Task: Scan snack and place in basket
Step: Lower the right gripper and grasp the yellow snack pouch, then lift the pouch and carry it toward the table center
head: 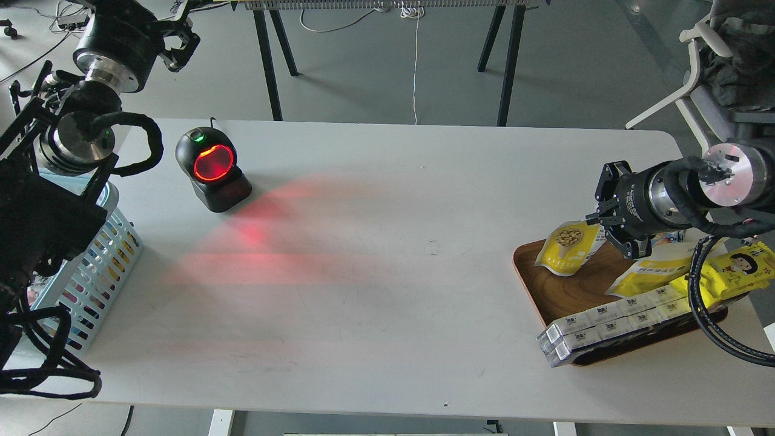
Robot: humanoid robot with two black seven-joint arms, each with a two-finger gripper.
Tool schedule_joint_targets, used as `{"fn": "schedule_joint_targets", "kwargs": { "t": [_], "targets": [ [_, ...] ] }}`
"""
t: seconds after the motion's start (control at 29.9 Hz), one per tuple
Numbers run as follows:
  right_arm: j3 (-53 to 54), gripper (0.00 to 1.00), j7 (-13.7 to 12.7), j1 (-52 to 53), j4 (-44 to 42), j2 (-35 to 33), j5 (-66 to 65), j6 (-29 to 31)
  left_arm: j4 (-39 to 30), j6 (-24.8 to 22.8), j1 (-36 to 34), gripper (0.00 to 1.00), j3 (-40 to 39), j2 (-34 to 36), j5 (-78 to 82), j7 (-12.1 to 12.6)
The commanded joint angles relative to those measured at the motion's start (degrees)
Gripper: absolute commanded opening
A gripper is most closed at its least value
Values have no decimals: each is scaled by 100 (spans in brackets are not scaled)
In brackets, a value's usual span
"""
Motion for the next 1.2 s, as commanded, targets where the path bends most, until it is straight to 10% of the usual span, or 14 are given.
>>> {"fn": "schedule_joint_targets", "kwargs": {
  "t": [0.0,0.6,1.17],
  "targets": [
    [225,1,0,10,64,-224,0,-7,8,0,-13,100,0,-2,0,1],
    [1332,1,0,133,284,-393,-62,-77,43,70,-57,100,263,-19,9,-52],
    [2475,1,41,-481,-1156,2252,-115,-226,70,26,-13,100,263,-2,9,-17]
  ]
}}
